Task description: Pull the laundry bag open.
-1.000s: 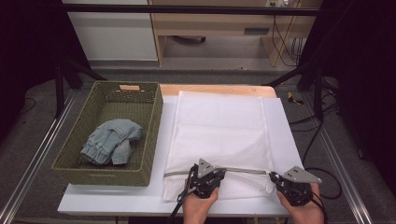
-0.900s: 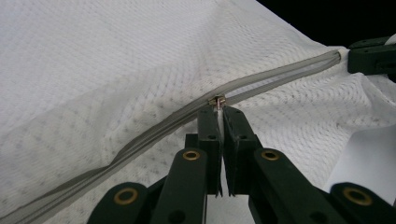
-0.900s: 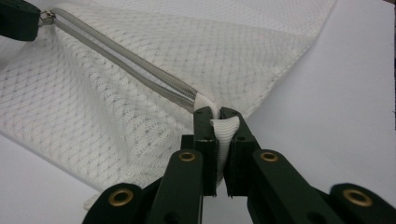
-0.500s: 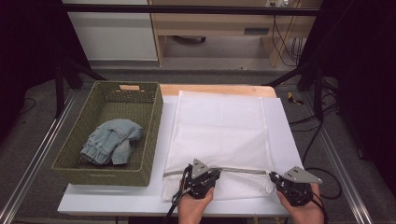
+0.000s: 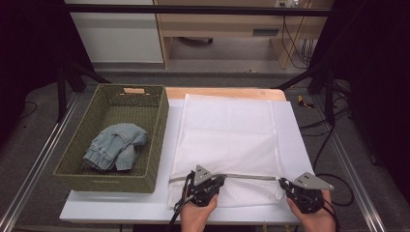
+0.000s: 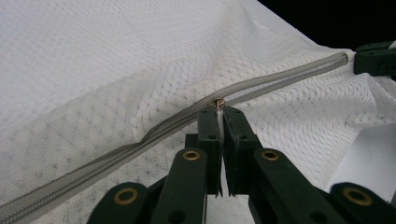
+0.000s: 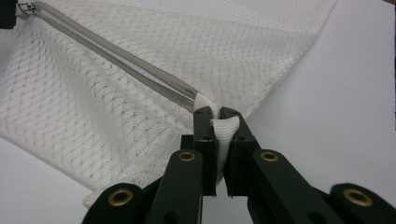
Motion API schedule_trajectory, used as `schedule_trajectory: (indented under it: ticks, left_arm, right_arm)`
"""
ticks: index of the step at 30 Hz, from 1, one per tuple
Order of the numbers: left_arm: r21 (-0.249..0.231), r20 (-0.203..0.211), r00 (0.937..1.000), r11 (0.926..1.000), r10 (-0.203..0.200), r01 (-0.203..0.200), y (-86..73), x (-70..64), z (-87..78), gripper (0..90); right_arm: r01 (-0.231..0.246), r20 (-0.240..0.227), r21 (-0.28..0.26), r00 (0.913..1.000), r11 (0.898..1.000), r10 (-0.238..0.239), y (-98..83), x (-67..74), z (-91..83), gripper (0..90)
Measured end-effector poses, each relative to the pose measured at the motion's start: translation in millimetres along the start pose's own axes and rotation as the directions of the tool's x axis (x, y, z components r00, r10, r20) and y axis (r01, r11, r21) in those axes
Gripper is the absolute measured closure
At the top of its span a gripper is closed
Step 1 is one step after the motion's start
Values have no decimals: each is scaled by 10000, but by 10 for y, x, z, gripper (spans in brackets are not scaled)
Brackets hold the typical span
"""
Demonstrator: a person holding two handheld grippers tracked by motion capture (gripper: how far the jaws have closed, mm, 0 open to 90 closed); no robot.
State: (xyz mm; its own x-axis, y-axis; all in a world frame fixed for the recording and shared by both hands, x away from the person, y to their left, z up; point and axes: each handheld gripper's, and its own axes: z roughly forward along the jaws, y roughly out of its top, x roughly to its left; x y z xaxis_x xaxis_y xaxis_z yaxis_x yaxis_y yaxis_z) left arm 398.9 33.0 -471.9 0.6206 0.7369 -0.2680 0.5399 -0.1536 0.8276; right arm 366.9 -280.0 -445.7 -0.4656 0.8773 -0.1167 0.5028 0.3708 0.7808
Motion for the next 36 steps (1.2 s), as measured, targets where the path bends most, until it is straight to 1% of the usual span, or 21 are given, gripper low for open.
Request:
schedule_trajectory:
  ticks: [1, 3, 6, 12, 14, 17, 18, 24, 25, 27, 29, 36]
  left_arm:
    - [-3, -49, 10000, 10000, 55, -55, -3, 2, -5, 870]
    - [87, -239, 9992, 9994, 324, -322, -10, 13, -26, 870]
    - [62, -168, 9998, 10000, 56, -55, -28, 62, -70, 870]
    - [-8, -443, 9990, 10000, -53, 53, -43, 174, -170, 870]
    - [9, -508, 9987, 10000, -68, 69, -57, 209, -192, 870]
    - [5, -576, 9983, 10000, -22, 23, -56, 235, -221, 870]
    - [-22, -604, 9982, 10000, -2, 1, -53, 244, -237, 870]
    - [-30, -647, 9979, 10000, -58, 56, -75, 267, -271, 870]
    - [-26, -683, 9977, 10000, -3, 2, -79, 272, -280, 870]
    - [-57, -690, 9976, 10000, -79, 75, -89, 283, -296, 870]
    - [-51, -723, 9973, 9999, -101, 98, -94, 305, -316, 870]
    - [-49, -852, 9962, 9999, -156, 152, -113, 373, -380, 870]
  right_arm:
    - [17, -7, -11, 10000, 10000, -17, 1, -1, -2, 858]
    - [-14, 7, -24, 10000, 10000, 14, 0, 2, -6, 858]
    - [3, 5, -15, 10000, 10000, -3, -1, -5, -4, 858]
    - [-13, 15, 1, 10000, 10000, 13, 0, -3, -7, 858]
    - [1, 101, -25, 9999, 10000, -1, -3, -10, -10, 858]
    - [-121, 131, -167, 9998, 9998, 123, 5, -10, -30, 857]
    - [-31, 148, -171, 9999, 9998, 34, 2, -14, -27, 857]
    - [-35, 81, -67, 10000, 10000, 36, -3, -8, -17, 857]
    - [-31, 59, -55, 10000, 10000, 31, -4, -8, -17, 858]
    - [-38, 53, 4, 10000, 10000, 38, -4, -4, -16, 858]
    - [-29, -3, -17, 10000, 10000, 29, -1, -1, -12, 858]
    - [46, 30, 10, 10000, 10000, -46, 0, 4, -10, 858]
